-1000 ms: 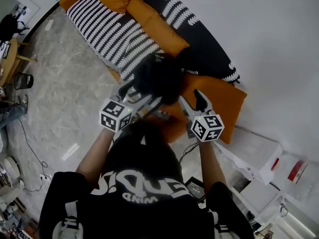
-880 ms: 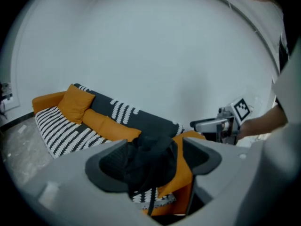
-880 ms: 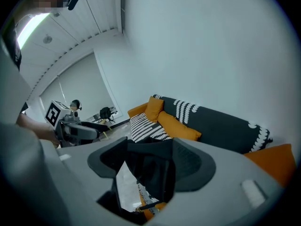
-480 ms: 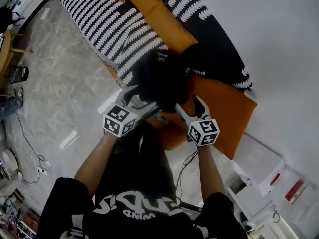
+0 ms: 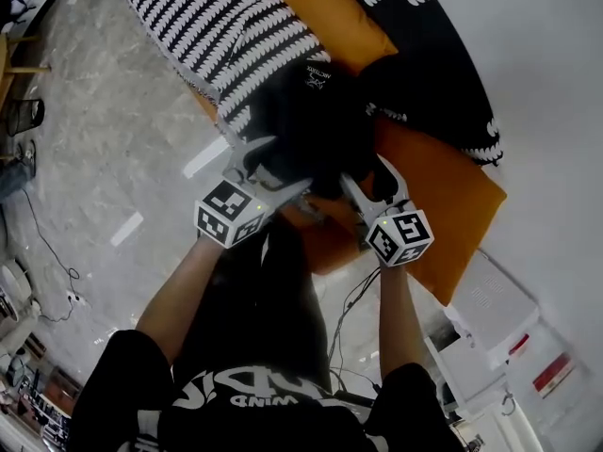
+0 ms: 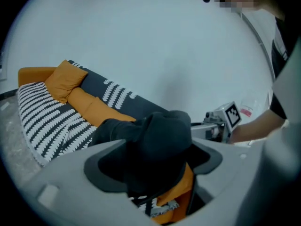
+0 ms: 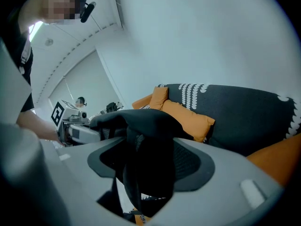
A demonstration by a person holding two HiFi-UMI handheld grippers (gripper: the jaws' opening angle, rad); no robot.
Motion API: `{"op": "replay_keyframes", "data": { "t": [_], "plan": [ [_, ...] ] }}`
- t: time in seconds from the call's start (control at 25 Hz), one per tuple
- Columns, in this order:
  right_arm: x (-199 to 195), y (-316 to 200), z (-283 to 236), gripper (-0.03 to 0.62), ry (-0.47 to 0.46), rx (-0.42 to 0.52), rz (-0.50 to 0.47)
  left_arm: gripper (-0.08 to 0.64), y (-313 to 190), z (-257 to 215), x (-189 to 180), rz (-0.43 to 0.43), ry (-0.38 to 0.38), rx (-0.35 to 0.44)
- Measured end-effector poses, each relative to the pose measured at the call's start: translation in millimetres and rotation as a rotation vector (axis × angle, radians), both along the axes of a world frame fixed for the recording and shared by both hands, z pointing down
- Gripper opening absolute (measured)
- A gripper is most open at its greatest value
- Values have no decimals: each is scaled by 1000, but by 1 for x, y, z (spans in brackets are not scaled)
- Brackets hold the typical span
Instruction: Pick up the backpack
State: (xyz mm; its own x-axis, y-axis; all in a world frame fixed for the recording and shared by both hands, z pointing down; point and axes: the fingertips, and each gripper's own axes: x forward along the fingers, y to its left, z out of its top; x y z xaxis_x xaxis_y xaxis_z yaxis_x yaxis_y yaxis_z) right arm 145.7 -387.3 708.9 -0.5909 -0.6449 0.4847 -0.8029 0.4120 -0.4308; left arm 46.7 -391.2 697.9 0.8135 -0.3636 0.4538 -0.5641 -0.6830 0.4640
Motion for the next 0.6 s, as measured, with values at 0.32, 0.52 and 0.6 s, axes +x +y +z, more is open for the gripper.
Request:
{"op": "replay_keyframes", "data": {
  "t": [0.32,0.52,0.6],
  "plan": [
    [-11,-12,8,222,-14,-32,54,293,-7,9,2,-21,5,-66],
    [-25,-5,12,103,-83,-87,52,124,-4,14,-1,-32,37,-171],
    [-30,-4,13,94,-97,-91,58,118,-4,13,-4,-40,47,-168]
  ]
}}
